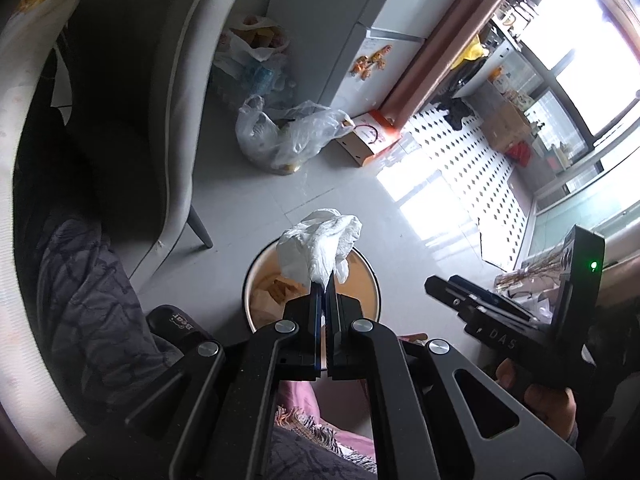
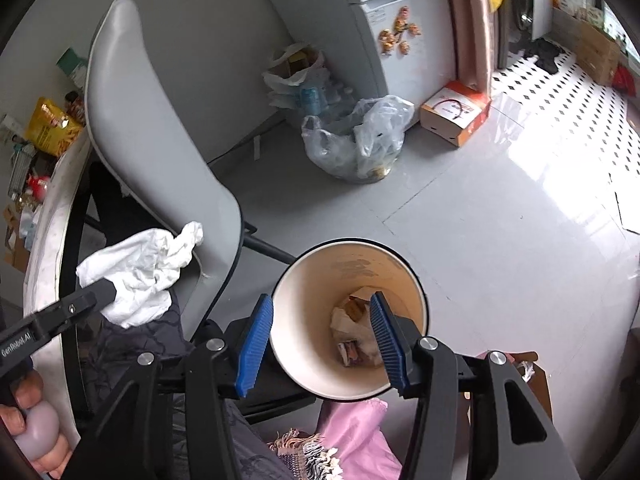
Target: Collect trash
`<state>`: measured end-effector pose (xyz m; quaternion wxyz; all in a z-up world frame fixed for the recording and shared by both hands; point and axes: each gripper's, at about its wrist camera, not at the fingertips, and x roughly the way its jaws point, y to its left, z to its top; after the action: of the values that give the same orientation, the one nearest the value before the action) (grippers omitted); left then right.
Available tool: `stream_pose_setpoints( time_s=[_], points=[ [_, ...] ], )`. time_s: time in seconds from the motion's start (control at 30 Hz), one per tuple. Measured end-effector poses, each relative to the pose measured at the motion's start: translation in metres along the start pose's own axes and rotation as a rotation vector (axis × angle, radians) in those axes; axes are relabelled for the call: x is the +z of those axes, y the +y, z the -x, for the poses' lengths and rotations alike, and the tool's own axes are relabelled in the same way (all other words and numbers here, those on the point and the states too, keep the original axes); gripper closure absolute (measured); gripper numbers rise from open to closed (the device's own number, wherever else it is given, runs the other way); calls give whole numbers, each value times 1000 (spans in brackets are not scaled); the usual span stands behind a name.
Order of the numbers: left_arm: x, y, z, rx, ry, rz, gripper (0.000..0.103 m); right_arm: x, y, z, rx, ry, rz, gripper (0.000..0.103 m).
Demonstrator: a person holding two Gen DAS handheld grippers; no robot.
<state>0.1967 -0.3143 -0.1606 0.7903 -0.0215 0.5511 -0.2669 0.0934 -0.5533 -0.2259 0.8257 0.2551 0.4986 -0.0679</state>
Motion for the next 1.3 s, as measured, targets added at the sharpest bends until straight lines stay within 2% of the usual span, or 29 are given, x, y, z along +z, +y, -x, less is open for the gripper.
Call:
stream_pose_setpoints(
  time_s=[0.07,0.17,0.23,0.27,0.3,0.33,0.37,0.5,0.6,0.77,0.93,1.3],
  points=[
    [0,-7,-5,-11,19,-5,101,3,-7,7,-6,-21,-18,44],
    [-1,-18,-10,-26,31,-23,100,6,-14,19,-13,-51,-36,41],
    [0,-24,-13,-47,46,-29,93,9,-18,25,-14,-69,-47,39],
    [-1,-23,-13,-55,48,-26,75,10,-20,29,-18,-80,-51,39],
    [-1,-22,-12,-59,39,-17,50,10,-20,32,-19,-84,-52,38],
    [0,-21,-9,-59,24,-10,43,10,-21,34,-19,-88,-53,38],
    [0,-18,-3,-56,-5,-2,37,11,-22,35,-18,-90,-55,37],
    [3,-13,7,-48,-28,11,21,9,-19,38,-17,-95,-52,31],
    [4,-11,16,-35,-48,16,13,9,-14,40,-9,-99,-40,20],
    [6,-8,37,-23,-87,31,6,13,1,53,-10,-130,-9,8],
    [6,1,68,-25,-138,54,6,13,17,68,2,-141,21,8],
    [1,18,152,34,-290,66,6,14,70,120,49,-217,138,8]
  ],
)
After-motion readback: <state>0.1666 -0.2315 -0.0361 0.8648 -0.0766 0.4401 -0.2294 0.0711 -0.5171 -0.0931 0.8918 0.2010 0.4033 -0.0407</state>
